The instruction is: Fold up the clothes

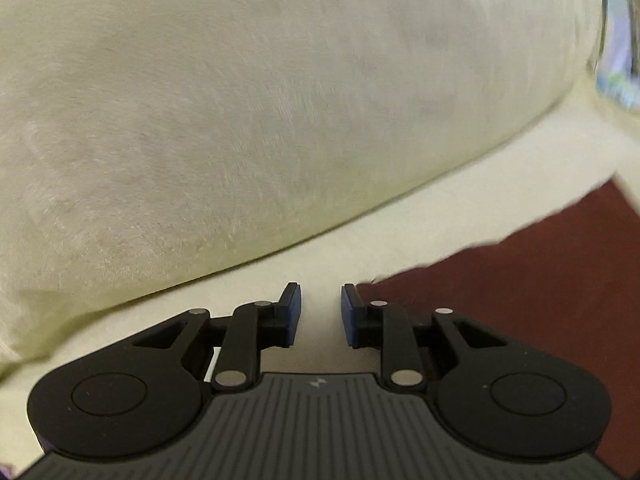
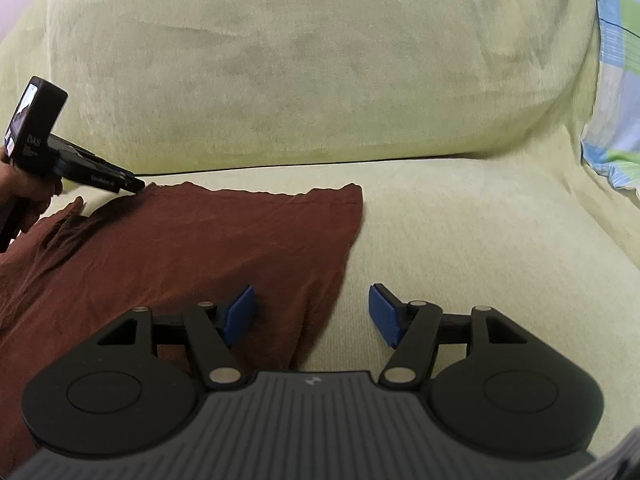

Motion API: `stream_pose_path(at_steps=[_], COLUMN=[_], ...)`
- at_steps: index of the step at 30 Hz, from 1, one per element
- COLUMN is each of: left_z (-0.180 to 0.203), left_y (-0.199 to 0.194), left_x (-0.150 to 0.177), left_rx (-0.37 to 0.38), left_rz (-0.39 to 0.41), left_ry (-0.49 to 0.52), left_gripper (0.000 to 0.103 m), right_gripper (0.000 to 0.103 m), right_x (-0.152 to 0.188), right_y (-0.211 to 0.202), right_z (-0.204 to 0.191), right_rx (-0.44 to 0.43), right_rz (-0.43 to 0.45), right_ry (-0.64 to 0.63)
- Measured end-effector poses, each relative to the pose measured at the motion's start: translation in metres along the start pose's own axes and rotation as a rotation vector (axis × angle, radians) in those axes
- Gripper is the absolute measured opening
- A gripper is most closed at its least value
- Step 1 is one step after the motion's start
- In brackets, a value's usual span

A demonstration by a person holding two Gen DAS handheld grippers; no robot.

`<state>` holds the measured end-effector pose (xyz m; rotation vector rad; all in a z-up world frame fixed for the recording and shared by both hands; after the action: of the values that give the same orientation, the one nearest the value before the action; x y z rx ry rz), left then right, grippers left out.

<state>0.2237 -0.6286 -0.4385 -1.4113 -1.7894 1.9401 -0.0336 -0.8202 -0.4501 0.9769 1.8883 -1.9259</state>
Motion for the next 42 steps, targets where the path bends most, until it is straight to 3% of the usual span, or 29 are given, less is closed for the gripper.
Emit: stream_pose_path(at_steps=[3, 5, 8, 14, 17, 24, 29, 31, 33, 36, 42], left_z=[0.017, 0.034, 0.043, 0.021, 0.007, 0.009, 0.039, 0.043, 0.038, 0.013, -0.008], left_y=[-0.015, -0.008, 0.014, 0.034, 0.024, -0.039, -0.075, -0.073, -0.061, -0.054, -0.061], left_x=[0.008, 0.008, 0.001, -0.018, -0.018, 0.025, 0.072, 0.081, 0.085, 0.078, 0.071], left_rx=[0.082, 0.069, 0.049, -0.064, -0.040, 0.029, 0.140, 0.147, 0.132, 0.107, 0.065], left_rz=[0.019, -0.004, -0.038, -0.028, -0.008, 0.031, -0.005, -0.035, -0.074, -0.069, -0.029], left_ry=[0.048, 0.120, 0.140, 0.056, -0.010, 0.015, 0.138, 0.163, 0.146, 0.039, -0.009], left_gripper=[0.029, 0.029, 0.030, 0.031, 0.030, 0.030, 0.030, 0.030, 0.030, 0.030, 0.029], right_gripper=[0.062, 0.063, 0.066, 0.066, 0.066, 0.067, 0.068, 0.069, 0.069, 0.069, 0.070], right_x=[0.000, 0.000, 0.000, 0.000, 0.000, 0.001, 0.001, 0.001, 0.001, 0.001, 0.002], right_y=[0.000, 0.000, -0.001, 0.000, 0.000, -0.001, 0.000, 0.000, 0.000, -0.001, -0.001], right_z=[0.000, 0.000, 0.000, 0.000, 0.000, 0.000, 0.000, -0.001, -0.001, -0.002, -0.002], right_rx=[-0.002, 0.000, 0.003, 0.001, 0.001, -0.002, 0.003, 0.006, 0.010, 0.014, 0.011], right_rz=[-0.001, -0.002, 0.000, -0.004, -0.006, -0.006, -0.008, -0.009, -0.009, -0.009, -0.013], right_ry=[-0.001, -0.003, -0.003, 0.004, 0.004, 0.005, 0.003, 0.001, 0.000, 0.000, -0.001])
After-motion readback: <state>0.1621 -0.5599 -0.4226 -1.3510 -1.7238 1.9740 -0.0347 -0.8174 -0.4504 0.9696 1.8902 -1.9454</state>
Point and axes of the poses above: each gripper's, at about its wrist camera, not at the fingertips, and y roughly the way its jaws point, z to its right, x to its underside, the point moved 1 cm from there along y, roughly the way its jaws point, and after that the axes turned 15 degrees about -z, right-handed, at the moved point
